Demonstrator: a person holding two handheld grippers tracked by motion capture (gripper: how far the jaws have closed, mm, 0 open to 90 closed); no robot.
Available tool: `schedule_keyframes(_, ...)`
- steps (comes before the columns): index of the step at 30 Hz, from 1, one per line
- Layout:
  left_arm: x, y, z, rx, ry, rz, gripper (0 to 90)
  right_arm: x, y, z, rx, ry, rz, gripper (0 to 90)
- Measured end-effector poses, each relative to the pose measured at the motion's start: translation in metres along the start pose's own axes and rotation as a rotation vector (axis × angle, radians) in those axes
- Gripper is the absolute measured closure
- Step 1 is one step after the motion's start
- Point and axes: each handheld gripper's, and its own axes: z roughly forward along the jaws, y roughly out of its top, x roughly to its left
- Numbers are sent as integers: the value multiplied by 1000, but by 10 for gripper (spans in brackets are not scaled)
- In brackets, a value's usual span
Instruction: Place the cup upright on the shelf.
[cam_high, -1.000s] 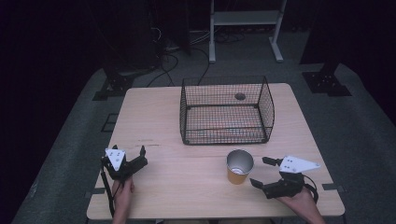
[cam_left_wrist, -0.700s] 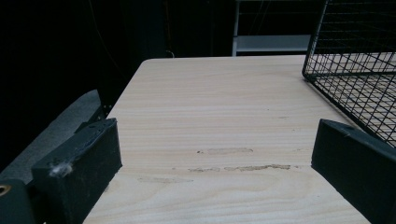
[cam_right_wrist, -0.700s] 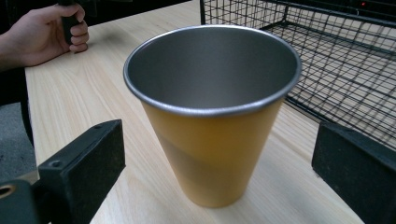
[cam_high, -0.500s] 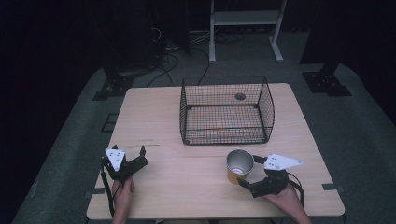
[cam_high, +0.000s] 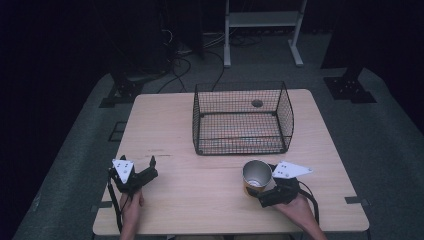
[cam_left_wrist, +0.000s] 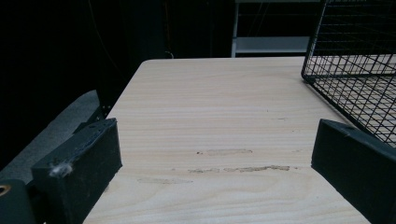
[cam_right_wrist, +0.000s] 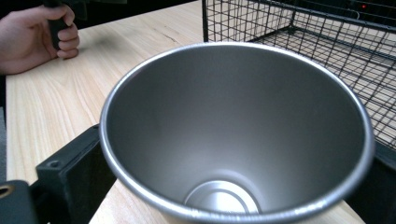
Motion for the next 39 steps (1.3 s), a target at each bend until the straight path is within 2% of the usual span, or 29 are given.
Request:
schedule_keyframes(9,0,0,0,0,0,0,8,-2,1,2,-13,11,-1,122)
schedule_keyframes(17,0,0,0,0,1,0,8,-2,2,0,-5,28,-7,125)
schedule_keyframes(26,0,0,0,0,0,-2,8,-9,6,-6,3,56,17,126)
schedule_keyframes(28,0,0,0,1,0,-2,8,-14,9,-11,-2,71,33,126)
schedule_keyframes(39,0,0,0,1,0,0,8,-30,23,-25,-10,106,57,126)
